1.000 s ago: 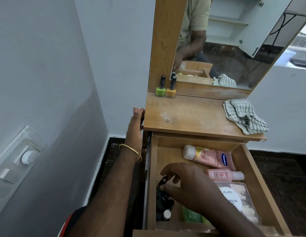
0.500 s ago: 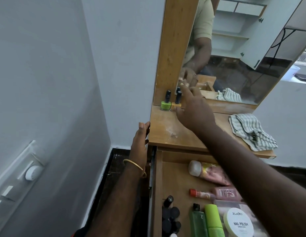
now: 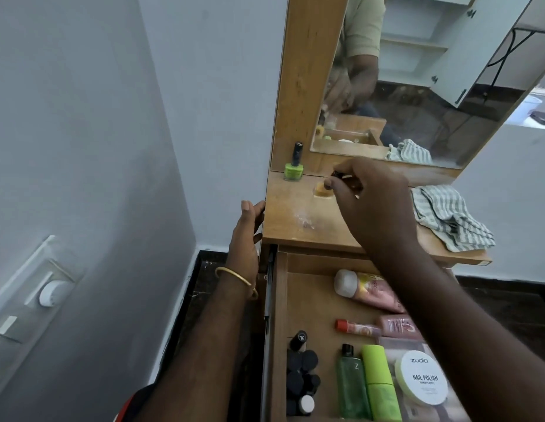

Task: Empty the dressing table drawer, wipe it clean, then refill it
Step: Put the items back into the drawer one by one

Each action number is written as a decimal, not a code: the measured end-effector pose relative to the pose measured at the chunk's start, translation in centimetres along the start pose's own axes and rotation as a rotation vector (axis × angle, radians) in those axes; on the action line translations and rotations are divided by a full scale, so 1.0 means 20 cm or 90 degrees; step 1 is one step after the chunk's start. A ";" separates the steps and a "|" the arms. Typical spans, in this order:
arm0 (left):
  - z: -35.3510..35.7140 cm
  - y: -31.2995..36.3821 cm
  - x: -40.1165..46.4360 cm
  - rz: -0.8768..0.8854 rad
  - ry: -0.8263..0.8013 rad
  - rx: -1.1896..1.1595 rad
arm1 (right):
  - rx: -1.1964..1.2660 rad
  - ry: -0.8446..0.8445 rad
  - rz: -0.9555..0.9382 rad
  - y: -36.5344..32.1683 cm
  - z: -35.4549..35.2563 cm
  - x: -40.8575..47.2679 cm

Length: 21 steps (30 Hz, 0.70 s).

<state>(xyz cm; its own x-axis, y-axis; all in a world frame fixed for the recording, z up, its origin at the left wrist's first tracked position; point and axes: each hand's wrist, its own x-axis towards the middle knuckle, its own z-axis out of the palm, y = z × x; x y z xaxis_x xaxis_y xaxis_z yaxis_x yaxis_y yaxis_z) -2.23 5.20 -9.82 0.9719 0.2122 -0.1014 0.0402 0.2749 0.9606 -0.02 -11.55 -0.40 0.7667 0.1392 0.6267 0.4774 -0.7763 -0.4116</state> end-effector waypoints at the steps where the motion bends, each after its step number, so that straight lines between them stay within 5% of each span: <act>1: 0.00 0.00 0.00 0.001 0.003 -0.003 | 0.021 -0.001 0.000 -0.03 -0.05 -0.07; 12: 0.01 0.01 -0.02 0.017 0.003 -0.005 | 0.058 -0.292 0.130 -0.13 -0.07 -0.60; 21: 0.01 0.02 -0.03 0.013 0.002 -0.014 | 0.114 -0.388 0.210 -0.09 0.00 -0.67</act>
<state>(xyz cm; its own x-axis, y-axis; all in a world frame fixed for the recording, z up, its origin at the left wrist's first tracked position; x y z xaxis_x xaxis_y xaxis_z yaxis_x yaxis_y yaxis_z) -2.77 5.07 -9.41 0.9718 0.2208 -0.0829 0.0156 0.2907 0.9567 -11.14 -12.05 -8.03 0.9618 0.2736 -0.0091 0.2021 -0.7321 -0.6505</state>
